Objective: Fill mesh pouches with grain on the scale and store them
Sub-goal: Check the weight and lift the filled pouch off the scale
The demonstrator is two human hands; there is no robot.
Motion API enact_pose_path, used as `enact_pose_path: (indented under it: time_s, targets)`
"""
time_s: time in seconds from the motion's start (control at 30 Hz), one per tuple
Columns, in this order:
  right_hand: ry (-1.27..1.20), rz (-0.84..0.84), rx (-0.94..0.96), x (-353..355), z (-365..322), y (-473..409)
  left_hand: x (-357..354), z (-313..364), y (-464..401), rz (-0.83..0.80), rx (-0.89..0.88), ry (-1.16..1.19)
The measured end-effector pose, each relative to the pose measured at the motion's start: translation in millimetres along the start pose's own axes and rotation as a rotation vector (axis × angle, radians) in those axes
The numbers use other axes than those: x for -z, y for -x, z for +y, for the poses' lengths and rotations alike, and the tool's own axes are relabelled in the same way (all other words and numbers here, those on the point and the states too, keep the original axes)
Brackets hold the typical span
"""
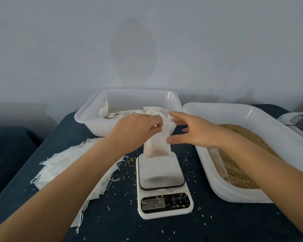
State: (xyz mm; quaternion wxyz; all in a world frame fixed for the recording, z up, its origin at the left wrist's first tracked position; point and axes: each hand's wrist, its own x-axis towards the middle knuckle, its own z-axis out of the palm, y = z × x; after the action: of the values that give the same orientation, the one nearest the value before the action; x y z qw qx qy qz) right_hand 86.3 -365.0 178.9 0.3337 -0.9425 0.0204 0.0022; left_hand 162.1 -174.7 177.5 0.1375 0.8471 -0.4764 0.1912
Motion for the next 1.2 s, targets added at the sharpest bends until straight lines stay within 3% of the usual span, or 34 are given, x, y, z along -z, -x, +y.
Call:
enact_pose_path:
  time_s: [0.07, 0.2, 0.33, 0.47, 0.63, 0.87, 1.03, 1.2]
  targets:
    - [-0.118, -0.117, 0.060, -11.6, -13.1, -3.8, -6.3, 0.1, 4.8, -0.005, -0.006, 0.030]
    - [-0.211, -0.004, 0.099, -34.7, -12.6, -16.8, -19.7, -1.9, 17.2, 0.041, 0.021, 0.234]
    - [-0.235, -0.059, 0.042, -42.6, -5.3, -17.9, -36.4, -11.5, 31.9, 0.114, 0.166, 0.498]
    - [-0.265, -0.084, -0.004, -45.2, -3.5, -22.7, -51.6, -14.8, 44.7, -0.168, 0.423, 0.930]
    - [-0.218, -0.186, -0.093, -51.8, -1.3, -32.2, -69.7, -14.6, 52.4, -0.192, 0.544, 1.106]
    - [-0.029, -0.164, -0.134, -57.4, -4.0, -39.3, -83.4, -14.5, 50.2, -0.174, 0.669, 1.051]
    - [0.143, -0.134, -0.097, -60.2, -6.7, -39.0, -88.0, -13.9, 52.3, -0.165, 0.629, 0.789]
    - [0.315, -0.073, -0.076, -58.1, -11.1, -32.4, -87.7, -11.2, 54.5, -0.099, 0.590, 0.769]
